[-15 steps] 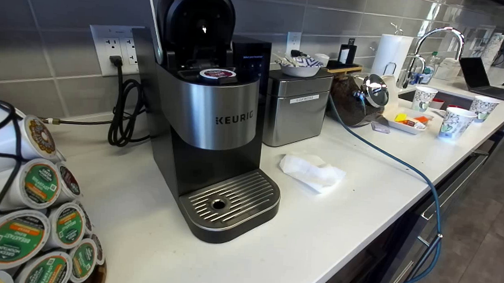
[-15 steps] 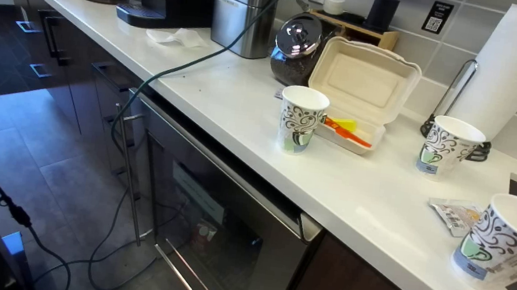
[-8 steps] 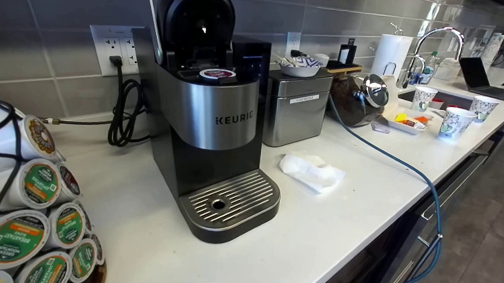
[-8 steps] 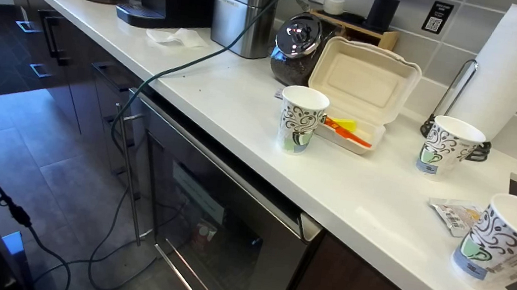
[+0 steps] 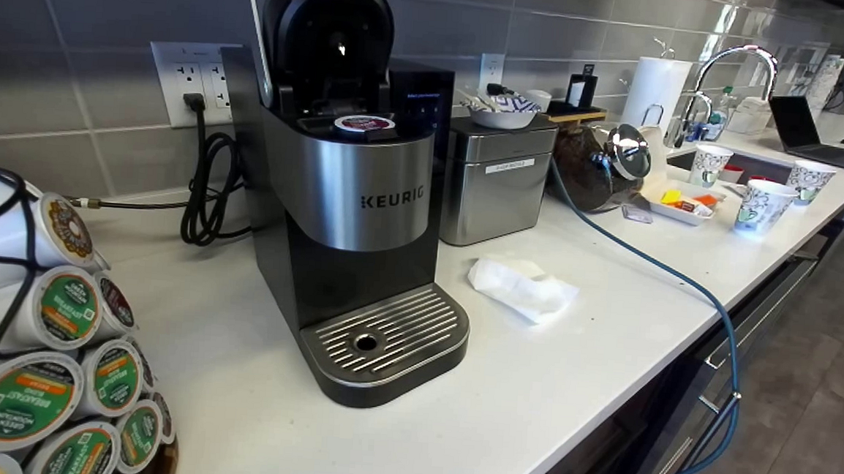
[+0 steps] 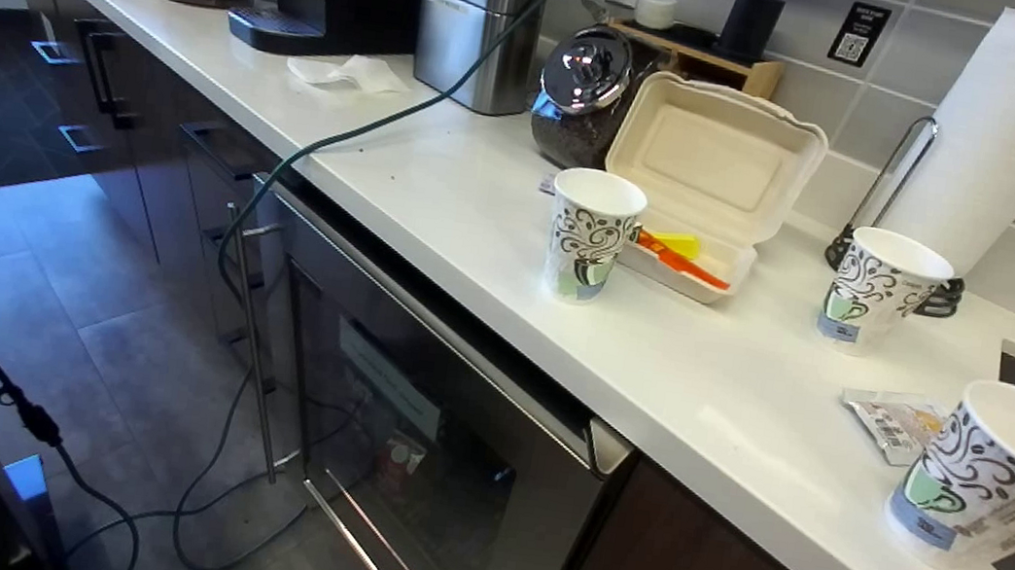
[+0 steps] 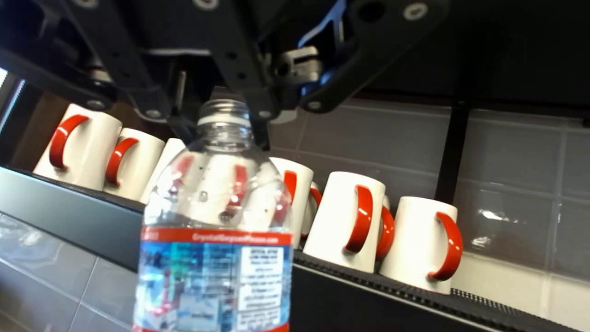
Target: Put the clear bottle into the cupboard
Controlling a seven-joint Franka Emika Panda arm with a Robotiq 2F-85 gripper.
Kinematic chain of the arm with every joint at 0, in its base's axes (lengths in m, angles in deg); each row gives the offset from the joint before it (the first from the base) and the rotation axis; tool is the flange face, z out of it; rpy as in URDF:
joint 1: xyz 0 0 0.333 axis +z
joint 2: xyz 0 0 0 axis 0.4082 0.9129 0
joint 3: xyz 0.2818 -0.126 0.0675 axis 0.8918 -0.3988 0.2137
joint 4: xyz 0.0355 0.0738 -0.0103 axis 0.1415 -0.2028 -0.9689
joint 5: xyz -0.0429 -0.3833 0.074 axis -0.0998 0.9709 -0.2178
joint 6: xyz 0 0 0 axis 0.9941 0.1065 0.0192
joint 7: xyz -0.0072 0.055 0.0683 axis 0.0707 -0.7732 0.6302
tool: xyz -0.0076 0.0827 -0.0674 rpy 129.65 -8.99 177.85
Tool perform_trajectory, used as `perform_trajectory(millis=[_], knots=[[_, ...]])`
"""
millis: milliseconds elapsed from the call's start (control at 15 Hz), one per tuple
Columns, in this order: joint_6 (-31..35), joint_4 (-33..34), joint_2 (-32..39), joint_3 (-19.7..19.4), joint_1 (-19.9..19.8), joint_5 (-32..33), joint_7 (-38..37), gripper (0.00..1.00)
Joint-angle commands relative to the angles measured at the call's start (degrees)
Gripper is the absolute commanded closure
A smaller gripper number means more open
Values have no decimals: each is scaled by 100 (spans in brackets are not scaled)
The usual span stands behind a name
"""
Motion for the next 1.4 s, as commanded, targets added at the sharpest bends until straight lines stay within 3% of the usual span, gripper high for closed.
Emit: perform_trajectory(millis=[0,67,200,467,867,1200,1267,1333], knots=[[-388,756,606,509,-772,-402,-220,91],[-541,940,654,414,-689,-100,-552,91],[-969,1350,856,546,-849,-94,-811,91],[-1606,2307,1357,472,-786,-242,-1224,91],[-1569,3784,2432,147,-798,-764,-1860,91],[-1530,4988,3488,-205,-1186,-1272,-2287,91],[-1350,5012,3509,688,-2049,-1076,-2357,92],[-1424,4409,3052,123,-1161,-1013,-2091,69]])
